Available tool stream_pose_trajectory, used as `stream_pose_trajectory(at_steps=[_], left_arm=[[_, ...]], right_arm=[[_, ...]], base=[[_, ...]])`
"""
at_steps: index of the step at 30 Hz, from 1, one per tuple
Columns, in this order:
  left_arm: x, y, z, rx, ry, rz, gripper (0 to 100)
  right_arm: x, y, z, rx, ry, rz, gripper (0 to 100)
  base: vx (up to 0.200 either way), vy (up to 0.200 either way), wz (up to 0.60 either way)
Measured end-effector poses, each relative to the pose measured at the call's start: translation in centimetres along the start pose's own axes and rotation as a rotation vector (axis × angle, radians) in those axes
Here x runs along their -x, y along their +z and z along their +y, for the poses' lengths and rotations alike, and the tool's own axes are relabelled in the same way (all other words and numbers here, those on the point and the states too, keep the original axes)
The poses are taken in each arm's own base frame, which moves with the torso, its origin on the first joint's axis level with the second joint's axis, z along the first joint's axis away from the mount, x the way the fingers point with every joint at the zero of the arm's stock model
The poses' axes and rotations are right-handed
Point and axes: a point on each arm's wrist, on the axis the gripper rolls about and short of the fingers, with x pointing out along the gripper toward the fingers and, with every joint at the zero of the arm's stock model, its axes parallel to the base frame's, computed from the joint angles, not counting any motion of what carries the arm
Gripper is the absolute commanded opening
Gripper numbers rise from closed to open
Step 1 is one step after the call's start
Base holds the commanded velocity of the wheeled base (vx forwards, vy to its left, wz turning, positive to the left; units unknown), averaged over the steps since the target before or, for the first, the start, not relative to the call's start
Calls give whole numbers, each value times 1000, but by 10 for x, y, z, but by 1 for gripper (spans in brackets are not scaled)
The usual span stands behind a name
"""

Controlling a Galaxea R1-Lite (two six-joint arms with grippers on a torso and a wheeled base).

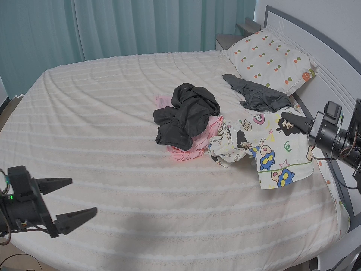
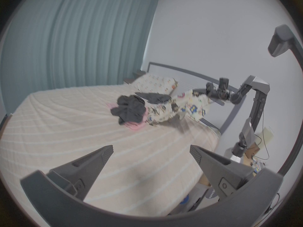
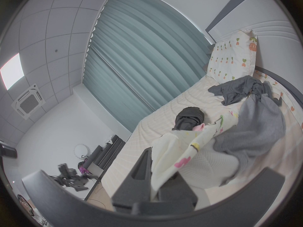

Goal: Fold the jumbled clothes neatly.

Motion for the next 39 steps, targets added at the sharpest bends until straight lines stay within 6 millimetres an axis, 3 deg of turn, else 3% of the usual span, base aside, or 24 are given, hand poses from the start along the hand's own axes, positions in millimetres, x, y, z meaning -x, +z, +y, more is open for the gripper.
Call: stream_pose_trajectory(at_steps=[8, 13, 24, 32, 39], left_arm=[[-80, -8, 2, 0, -151, 125, 100], [-129, -15, -5, 6, -166, 115, 100], [-260, -33, -59, 78, -3, -91, 100], [-305, -35, -82, 111, 15, -204, 100], [-321, -37, -71, 88, 53, -235, 100]], right_arm=[[9, 23, 25, -25, 64, -14, 0], [13, 29, 36, -33, 93, -7, 0], [18, 36, 56, -43, 162, 21, 0], [15, 32, 75, -47, 240, 61, 0], [18, 30, 87, -76, 282, 85, 0]], base=[[0, 0, 0], [0, 0, 0], [0, 0, 0], [0, 0, 0], [0, 0, 0]])
